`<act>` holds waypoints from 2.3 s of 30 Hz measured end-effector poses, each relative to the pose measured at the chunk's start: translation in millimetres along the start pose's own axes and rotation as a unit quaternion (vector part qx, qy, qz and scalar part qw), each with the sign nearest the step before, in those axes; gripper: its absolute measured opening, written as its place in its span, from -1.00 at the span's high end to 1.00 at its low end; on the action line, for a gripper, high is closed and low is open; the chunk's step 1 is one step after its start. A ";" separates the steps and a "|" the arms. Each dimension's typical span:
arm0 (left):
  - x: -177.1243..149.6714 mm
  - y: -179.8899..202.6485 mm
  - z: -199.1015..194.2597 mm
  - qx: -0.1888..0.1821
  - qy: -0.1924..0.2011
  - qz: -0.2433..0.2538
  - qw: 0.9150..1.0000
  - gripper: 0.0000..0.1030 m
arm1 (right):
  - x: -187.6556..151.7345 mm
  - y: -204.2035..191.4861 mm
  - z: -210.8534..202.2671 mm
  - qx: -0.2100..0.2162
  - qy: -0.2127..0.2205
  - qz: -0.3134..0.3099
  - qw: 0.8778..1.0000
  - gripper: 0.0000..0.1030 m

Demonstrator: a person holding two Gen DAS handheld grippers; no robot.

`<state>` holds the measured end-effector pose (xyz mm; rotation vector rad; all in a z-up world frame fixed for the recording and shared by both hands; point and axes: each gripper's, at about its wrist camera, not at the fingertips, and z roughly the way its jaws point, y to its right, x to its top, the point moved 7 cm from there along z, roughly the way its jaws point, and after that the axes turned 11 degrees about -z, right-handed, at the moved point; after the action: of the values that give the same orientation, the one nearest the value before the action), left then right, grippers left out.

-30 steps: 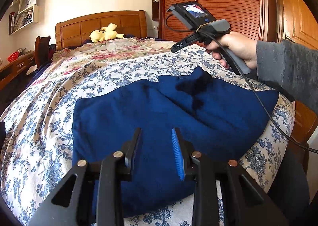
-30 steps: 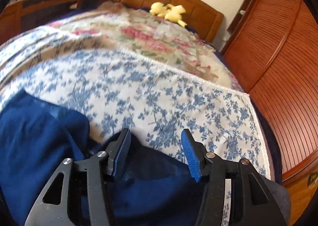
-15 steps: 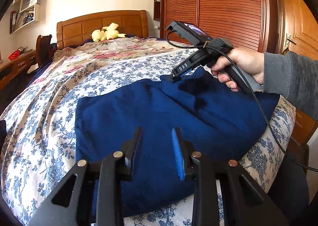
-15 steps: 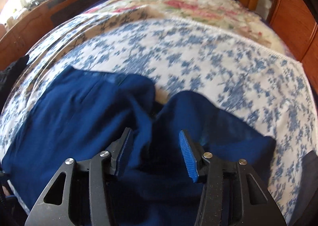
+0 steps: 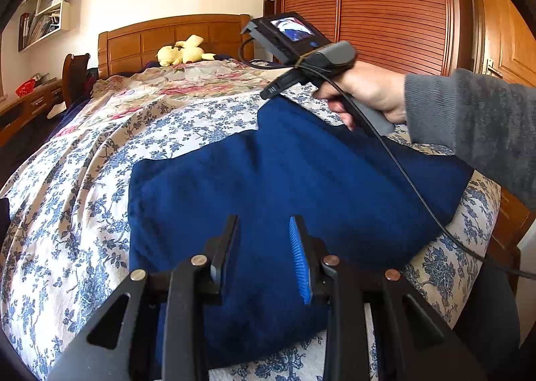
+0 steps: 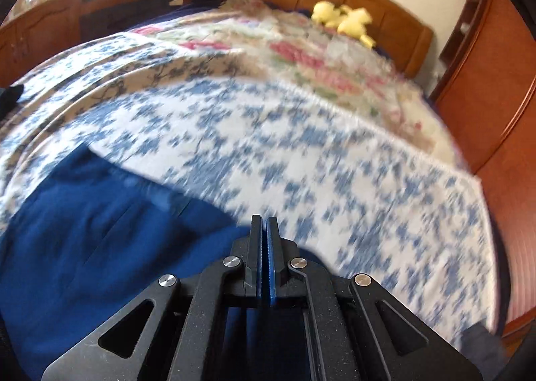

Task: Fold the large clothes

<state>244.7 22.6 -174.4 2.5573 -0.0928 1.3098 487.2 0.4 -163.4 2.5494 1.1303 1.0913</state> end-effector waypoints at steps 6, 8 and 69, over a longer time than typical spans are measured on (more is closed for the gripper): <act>-0.4 1.1 3.2 -0.001 -0.004 0.000 1.000 0.45 | -3.7 14.1 4.3 -0.001 -0.018 0.013 1.000 0.49; 0.1 2.1 2.3 -0.003 -0.002 0.001 1.000 0.45 | -16.6 30.8 -4.9 -0.008 -0.012 0.019 1.000 0.20; -30.5 66.1 21.9 -0.033 -0.041 0.030 0.998 0.24 | -303.4 22.6 -181.7 0.031 -0.072 0.190 0.979 -0.23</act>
<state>232.3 -48.8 -197.5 2.5715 -0.2263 1.2010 241.0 -252.7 -193.1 2.9188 0.6675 0.9295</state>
